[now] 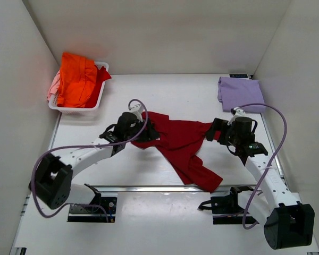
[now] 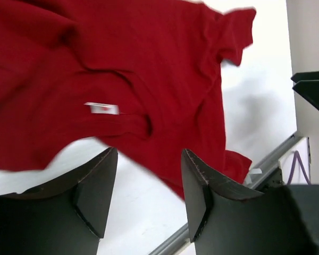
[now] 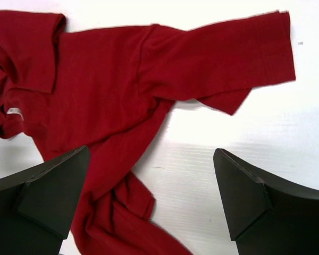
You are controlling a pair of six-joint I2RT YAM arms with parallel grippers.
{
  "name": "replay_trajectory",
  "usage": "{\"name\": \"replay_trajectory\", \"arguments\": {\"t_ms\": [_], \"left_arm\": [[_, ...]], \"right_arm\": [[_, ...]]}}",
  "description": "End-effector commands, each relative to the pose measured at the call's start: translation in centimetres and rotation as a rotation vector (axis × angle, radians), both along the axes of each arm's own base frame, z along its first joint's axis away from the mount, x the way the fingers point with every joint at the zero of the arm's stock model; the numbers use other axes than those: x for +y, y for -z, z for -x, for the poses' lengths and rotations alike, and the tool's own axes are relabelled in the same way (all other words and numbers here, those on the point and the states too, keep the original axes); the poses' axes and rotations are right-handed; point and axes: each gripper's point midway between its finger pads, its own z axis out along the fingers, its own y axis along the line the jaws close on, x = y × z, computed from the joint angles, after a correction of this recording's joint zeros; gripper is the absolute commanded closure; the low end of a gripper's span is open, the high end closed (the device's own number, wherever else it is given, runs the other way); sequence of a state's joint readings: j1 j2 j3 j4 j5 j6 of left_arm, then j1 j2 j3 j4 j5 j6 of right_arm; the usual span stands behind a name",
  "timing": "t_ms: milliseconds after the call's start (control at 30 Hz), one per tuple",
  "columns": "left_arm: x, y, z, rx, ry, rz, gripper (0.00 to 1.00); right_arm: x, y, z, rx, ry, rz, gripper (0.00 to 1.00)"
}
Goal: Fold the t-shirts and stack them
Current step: Move the tshirt to the center of the board, then flatten out the tshirt
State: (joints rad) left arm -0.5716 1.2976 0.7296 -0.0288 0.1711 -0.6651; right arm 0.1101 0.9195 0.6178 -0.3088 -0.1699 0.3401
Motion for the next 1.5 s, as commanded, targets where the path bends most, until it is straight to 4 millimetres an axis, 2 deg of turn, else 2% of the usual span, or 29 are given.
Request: {"name": "replay_trajectory", "arguments": {"t_ms": [0,67,267,367,533,567,633,700,767,800,833,867,900,933,967,1000,1067,1100,1133,1200,1233,1267,1300,1333,1367,1400,1467], "left_arm": [[-3.2,-0.2,-0.5,0.035,-0.014,0.051,0.38],[-4.5,0.5,-1.2,0.053,-0.021,0.057,0.38],[-9.1,3.3,-0.3,0.114,0.046,0.004,0.36],[-10.0,5.7,-0.3,0.153,0.035,-0.028,0.36],[-10.9,7.8,-0.5,0.188,0.048,-0.068,0.38],[-10.8,8.0,-0.8,0.191,0.045,-0.068,0.44],[-11.2,8.5,-0.6,0.200,0.059,-0.067,0.66],[-11.6,8.5,-0.5,0.209,0.078,-0.056,1.00],[-11.4,7.2,-1.1,0.192,0.076,-0.040,1.00],[-11.0,5.9,-1.9,0.173,0.063,-0.025,1.00],[-10.9,3.6,-2.4,0.136,0.074,-0.001,1.00],[-10.3,0.8,-3.4,0.094,0.066,0.029,1.00],[-9.8,-0.4,-3.7,0.080,0.067,0.039,1.00],[-8.9,-3.5,-4.7,0.024,0.061,0.071,1.00],[-7.8,-5.2,-5.6,0.013,0.042,0.083,1.00],[-7.0,-7.7,-5.7,-0.035,0.044,0.096,1.00],[-4.2,-11.4,-6.3,-0.090,0.006,0.151,1.00],[-2.8,-11.2,-7.0,-0.088,-0.022,0.159,1.00],[-2.5,-12.3,-6.4,-0.099,-0.007,0.184,1.00],[0.1,-11.9,-6.5,-0.098,-0.052,0.163,1.00],[2.2,-12.1,-7.0,-0.123,-0.108,0.145,1.00],[5.7,-11.5,-7.4,-0.126,-0.187,0.126,1.00],[7.5,-11.6,-7.4,-0.134,-0.227,0.127,1.00],[8.5,-12.0,-7.2,-0.148,-0.247,0.131,1.00],[10.1,-11.4,-7.3,-0.142,-0.283,0.116,1.00],[10.9,-11.7,-7.1,-0.152,-0.305,0.103,1.00],[13.0,-12.2,-7.1,-0.178,-0.356,0.051,1.00]], "right_arm": [[0.0,-0.3,-0.7,-0.049,0.016,-0.005,0.01],[0.0,0.5,-0.6,-0.038,0.018,0.005,0.01],[-1.0,1.6,-0.6,-0.024,0.029,0.003,0.01],[-1.0,1.6,-0.6,-0.024,0.032,-0.010,0.01],[-1.2,2.2,-0.6,-0.020,0.027,-0.007,0.01],[-1.3,1.9,-0.8,-0.025,0.028,-0.010,0.01],[-1.5,2.5,-0.5,-0.008,0.031,-0.011,0.01],[-1.6,2.7,-0.7,-0.014,0.026,-0.015,0.01],[-2.0,3.0,-0.6,-0.009,0.038,-0.013,0.01],[-2.4,3.3,-0.6,0.006,0.055,-0.007,0.01],[-2.5,3.8,-0.4,0.025,0.060,-0.005,0.01],[-2.5,3.8,-0.4,0.031,0.070,-0.008,0.01],[-2.5,4.2,-0.1,0.047,0.065,-0.006,0.01],[-3.3,4.2,-0.3,0.048,0.095,-0.009,0.01],[-3.4,4.4,-0.2,0.061,0.101,-0.015,0.01],[-3.5,4.7,-0.2,0.072,0.099,-0.011,0.02],[-2.9,5.3,0.1,0.112,0.073,-0.010,0.17],[-2.7,5.3,0.2,0.120,0.055,-0.005,0.30],[-2.2,5.8,0.3,0.146,0.034,-0.015,0.36],[-1.8,6.5,0.6,0.189,0.003,-0.015,0.62],[-1.6,6.8,0.8,0.222,-0.005,-0.021,0.74],[-0.3,7.0,1.0,0.239,-0.071,-0.008,0.90],[0.2,7.0,1.4,0.248,-0.103,-0.006,0.90],[0.5,6.9,1.5,0.252,-0.122,-0.002,0.88],[1.0,7.0,1.7,0.263,-0.148,0.006,0.83],[1.4,6.9,2.1,0.276,-0.175,0.016,0.76],[2.1,7.1,2.7,0.306,-0.218,0.031,0.69]]}}
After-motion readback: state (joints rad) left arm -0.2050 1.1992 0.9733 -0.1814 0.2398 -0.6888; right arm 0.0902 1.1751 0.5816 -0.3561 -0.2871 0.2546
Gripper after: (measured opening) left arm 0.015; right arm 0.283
